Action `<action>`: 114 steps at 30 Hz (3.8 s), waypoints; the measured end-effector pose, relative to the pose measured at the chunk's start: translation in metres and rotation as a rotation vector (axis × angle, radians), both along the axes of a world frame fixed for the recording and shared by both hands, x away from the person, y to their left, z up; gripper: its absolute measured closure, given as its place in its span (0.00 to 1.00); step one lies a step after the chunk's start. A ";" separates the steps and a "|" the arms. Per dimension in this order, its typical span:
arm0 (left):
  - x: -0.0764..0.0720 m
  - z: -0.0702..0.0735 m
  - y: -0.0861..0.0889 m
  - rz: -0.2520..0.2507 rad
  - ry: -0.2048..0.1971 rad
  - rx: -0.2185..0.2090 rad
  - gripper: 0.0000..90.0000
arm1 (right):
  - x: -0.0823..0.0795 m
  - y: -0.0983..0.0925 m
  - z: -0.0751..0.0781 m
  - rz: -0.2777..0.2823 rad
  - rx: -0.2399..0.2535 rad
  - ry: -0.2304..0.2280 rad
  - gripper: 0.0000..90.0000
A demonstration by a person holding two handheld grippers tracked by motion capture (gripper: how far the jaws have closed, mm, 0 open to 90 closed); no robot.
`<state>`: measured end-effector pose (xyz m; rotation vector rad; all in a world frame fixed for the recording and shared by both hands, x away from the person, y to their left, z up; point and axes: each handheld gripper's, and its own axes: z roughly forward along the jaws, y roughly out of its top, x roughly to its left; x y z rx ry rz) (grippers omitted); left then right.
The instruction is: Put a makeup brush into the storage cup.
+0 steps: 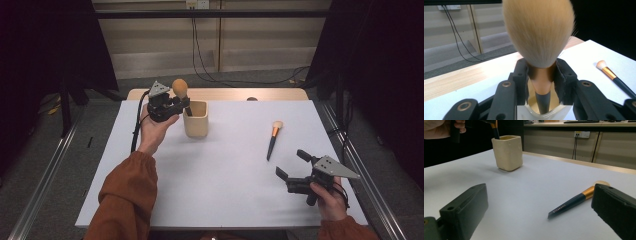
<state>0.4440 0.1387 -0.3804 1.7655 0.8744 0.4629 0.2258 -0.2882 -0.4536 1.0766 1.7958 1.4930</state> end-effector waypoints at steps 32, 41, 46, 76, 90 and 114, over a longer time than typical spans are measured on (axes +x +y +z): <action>-0.004 -0.020 0.008 0.023 0.071 -0.016 0.29 | 0.000 0.001 -0.001 0.008 -0.001 0.007 0.00; -0.008 -0.021 0.009 0.041 0.056 -0.004 0.10 | 0.000 0.000 -0.001 0.008 0.001 0.006 0.00; -0.014 -0.022 0.015 0.035 0.042 -0.013 0.07 | 0.001 0.001 -0.001 0.007 -0.002 0.004 0.00; -0.068 -0.025 0.054 0.010 -0.071 -0.043 0.06 | 0.002 0.000 -0.001 -0.009 -0.008 0.015 0.01; -0.103 -0.028 0.073 0.020 -0.079 -0.035 0.04 | 0.002 0.001 -0.001 -0.012 -0.011 0.015 0.01; -0.154 -0.042 0.103 0.076 -0.086 -0.005 0.05 | 0.003 0.002 -0.001 -0.009 -0.013 0.020 0.01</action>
